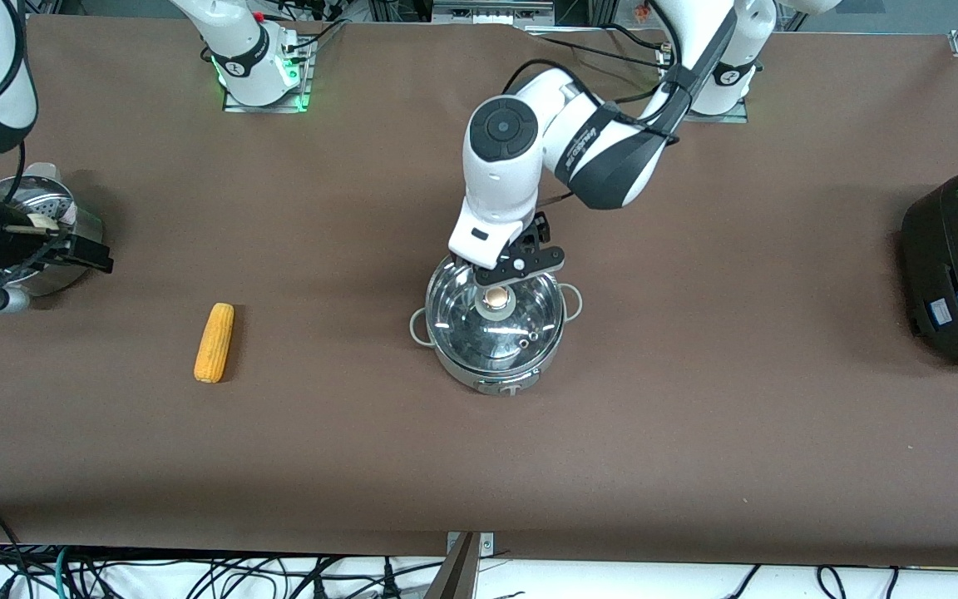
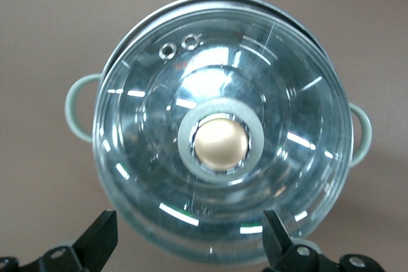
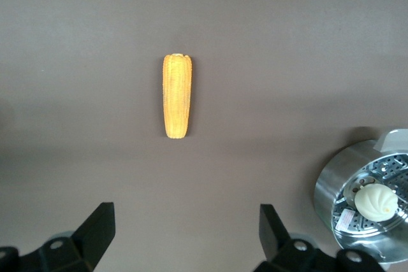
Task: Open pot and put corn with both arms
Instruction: 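Grip the lid knob with the left gripper while the right gripper approaches corn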
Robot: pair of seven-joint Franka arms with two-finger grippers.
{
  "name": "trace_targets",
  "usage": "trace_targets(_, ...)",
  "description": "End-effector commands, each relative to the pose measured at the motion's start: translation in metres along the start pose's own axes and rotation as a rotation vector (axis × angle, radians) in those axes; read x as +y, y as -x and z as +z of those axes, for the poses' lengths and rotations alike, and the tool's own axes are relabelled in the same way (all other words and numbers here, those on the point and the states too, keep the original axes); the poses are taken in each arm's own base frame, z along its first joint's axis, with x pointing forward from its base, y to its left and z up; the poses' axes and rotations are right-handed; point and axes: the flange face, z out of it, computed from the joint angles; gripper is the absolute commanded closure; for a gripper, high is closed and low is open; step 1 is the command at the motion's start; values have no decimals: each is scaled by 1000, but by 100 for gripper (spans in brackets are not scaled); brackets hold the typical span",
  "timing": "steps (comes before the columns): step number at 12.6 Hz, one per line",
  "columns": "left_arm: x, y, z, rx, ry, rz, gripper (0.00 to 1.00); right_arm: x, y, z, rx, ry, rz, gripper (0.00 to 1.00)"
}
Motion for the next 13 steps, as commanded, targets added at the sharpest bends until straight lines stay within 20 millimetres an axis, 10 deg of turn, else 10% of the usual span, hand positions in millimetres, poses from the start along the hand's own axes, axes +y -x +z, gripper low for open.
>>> trace_targets(1,16,-21,-1,50,21,-10,0,8,-16,16,4,6,-6,0)
trace_targets(8,20,-35,25,63,20,-20,1,2,-61,100,20,-6,-16,0)
trace_targets(13,20,-35,35,55,7,-12,21,-9,-80,185,28,-25,-4,0)
